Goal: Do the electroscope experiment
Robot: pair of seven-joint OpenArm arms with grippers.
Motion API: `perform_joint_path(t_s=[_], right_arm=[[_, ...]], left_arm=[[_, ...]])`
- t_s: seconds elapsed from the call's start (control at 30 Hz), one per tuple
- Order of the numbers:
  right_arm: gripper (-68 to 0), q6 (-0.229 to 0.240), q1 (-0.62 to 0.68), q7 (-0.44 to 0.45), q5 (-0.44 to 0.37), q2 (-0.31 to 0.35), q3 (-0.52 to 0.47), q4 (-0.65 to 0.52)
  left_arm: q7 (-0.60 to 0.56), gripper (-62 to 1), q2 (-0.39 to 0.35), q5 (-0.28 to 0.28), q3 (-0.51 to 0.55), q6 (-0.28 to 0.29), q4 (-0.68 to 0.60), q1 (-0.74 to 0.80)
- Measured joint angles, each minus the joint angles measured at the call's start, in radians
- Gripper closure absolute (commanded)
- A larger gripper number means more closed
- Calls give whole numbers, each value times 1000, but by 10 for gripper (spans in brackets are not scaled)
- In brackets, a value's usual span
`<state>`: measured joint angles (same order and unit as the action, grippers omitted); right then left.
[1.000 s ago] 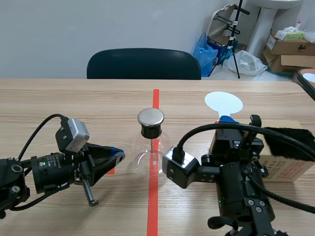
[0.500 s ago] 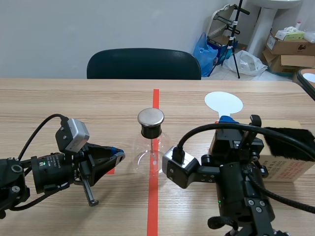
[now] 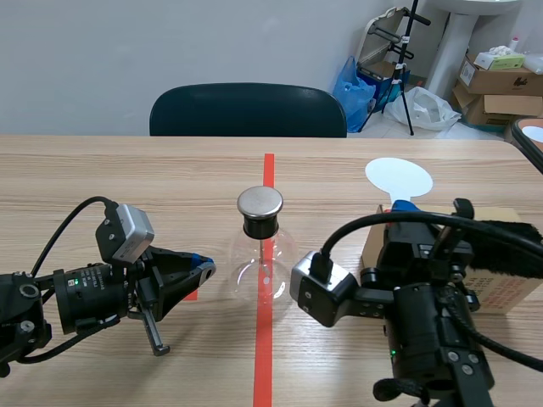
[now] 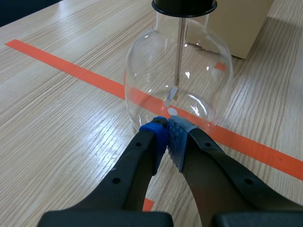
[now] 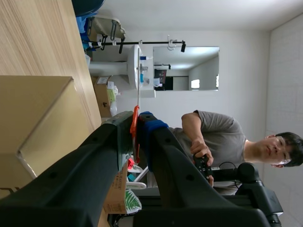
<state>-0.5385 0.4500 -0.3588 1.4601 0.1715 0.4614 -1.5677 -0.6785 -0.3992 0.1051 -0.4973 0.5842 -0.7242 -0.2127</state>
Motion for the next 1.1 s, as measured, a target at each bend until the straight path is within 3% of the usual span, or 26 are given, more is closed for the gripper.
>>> perform_joint_path(t_s=[0.17,0.27,0.37,0.57,0.77,0.83,0.9,1.1], right_arm=[[-15,-8,74,90,0,-6,-85,-56],[-15,-61,110,174,0,-12,-151,-56],[-15,-111,142,290,0,-32,-228,-56],[-15,-183,185,479,-16,-81,-365,-54],[-15,-187,179,611,-120,-92,-451,-45],[-15,-187,174,654,-147,-92,-473,-15],[-15,-187,168,687,-156,-92,-489,24],[-15,-186,109,728,-163,-92,-506,169]], left_arm=[[-1,-30,-1,0,0,0,0,0],[-103,-30,-23,3,0,12,-12,17],[-242,-30,-83,0,0,12,-66,66],[-261,-30,-229,1,3,12,-251,215],[-298,-30,-344,-2,89,19,-470,390],[-296,-29,-385,-1,136,62,-544,452],[-296,-27,-423,-1,190,109,-615,514],[-291,-26,-482,-9,373,110,-772,690]])
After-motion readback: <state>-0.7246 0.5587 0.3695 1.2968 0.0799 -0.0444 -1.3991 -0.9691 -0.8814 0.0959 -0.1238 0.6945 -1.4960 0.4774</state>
